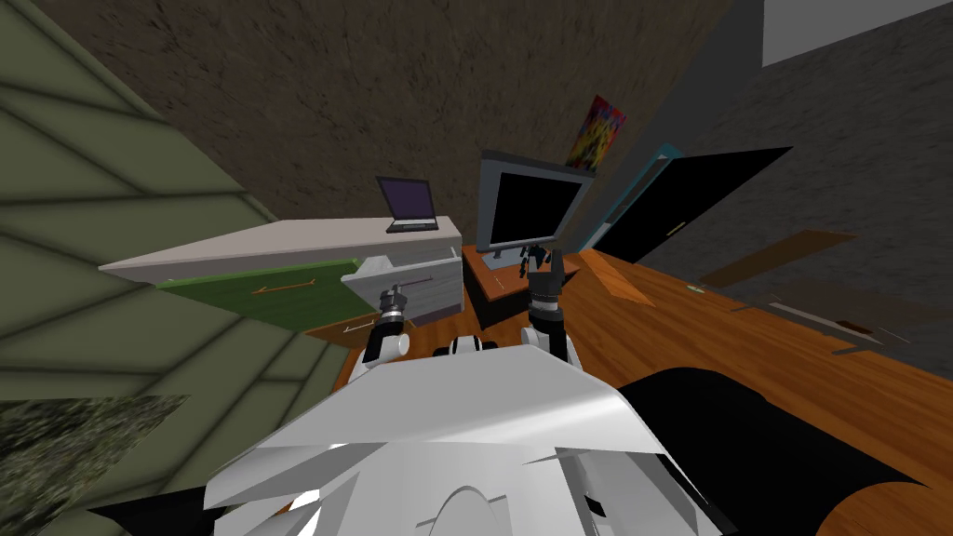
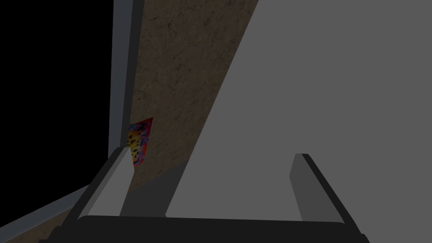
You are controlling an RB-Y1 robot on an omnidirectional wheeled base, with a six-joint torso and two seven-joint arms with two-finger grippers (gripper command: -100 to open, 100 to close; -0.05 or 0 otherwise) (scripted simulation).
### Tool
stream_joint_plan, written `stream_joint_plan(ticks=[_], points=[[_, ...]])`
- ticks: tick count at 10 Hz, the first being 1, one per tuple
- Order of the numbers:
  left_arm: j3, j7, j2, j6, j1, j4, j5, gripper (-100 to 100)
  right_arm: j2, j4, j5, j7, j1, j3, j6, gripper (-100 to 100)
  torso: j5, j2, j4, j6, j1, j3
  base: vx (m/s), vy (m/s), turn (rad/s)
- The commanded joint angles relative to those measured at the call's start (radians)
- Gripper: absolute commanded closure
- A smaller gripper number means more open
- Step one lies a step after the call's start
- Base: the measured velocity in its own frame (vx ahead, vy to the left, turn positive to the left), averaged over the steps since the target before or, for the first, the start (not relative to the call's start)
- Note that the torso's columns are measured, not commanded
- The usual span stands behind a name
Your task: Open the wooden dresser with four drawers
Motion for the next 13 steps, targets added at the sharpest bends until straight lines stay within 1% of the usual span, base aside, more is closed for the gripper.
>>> stream_joint_plan(ticks=[1, 2, 5, 10, 11, 12, 13], points=[[-0.004, 0.000, -0.002, 0.001, 0.009, -0.012, -0.001, 100, 0.000, 0.000, 0.000, 0.000, 0.000, 0.000, 0.000, 0, -0.001, 0.001, 0.001, 0.001, -0.002, 0.000, -0.094, -0.037, 0.009], [-0.002, 0.001, -0.004, 0.042, 0.031, -0.059, 0.002, -100, 0.000, 0.000, 0.000, 0.000, 0.000, 0.000, 0.000, 0, -0.001, -0.005, 0.000, 0.001, 0.000, -0.003, -0.006, -0.008, -0.014], [0.001, 0.005, -0.005, 0.098, 0.056, -0.141, 0.007, -100, 0.000, 0.000, 0.000, 0.000, 0.000, 0.000, 0.000, 0, 0.002, -0.009, -0.005, 0.001, 0.004, -0.006, 0.024, -0.001, -0.009], [0.006, 0.010, -0.008, 0.193, 0.099, -0.273, 0.014, -100, 0.000, 0.000, 0.000, 0.000, 0.000, 0.000, 0.000, 0, 0.001, -0.004, -0.002, 0.001, 0.002, -0.003, 0.020, -0.002, -0.012], [0.006, 0.008, -0.007, 0.181, 0.093, -0.247, 0.013, -100, 0.000, 0.000, 0.000, 0.000, 0.000, 0.000, 0.000, 0, 0.000, -0.003, 0.000, 0.000, 0.001, -0.002, 0.010, 0.001, -0.001], [0.006, 0.009, -0.007, 0.185, 0.094, -0.248, 0.013, 0, 0.000, 0.000, 0.000, 0.000, 0.000, 0.000, 0.000, 0, 0.001, -0.002, -0.001, 0.000, 0.001, -0.001, 0.000, 0.000, 0.000], [0.006, 0.009, -0.007, 0.186, 0.095, -0.247, 0.013, 0, 0.000, 0.000, 0.000, 0.000, 0.000, 0.000, 0.000, 0, 0.001, -0.003, -0.002, 0.001, 0.002, -0.002, 0.000, 0.000, 0.000]])
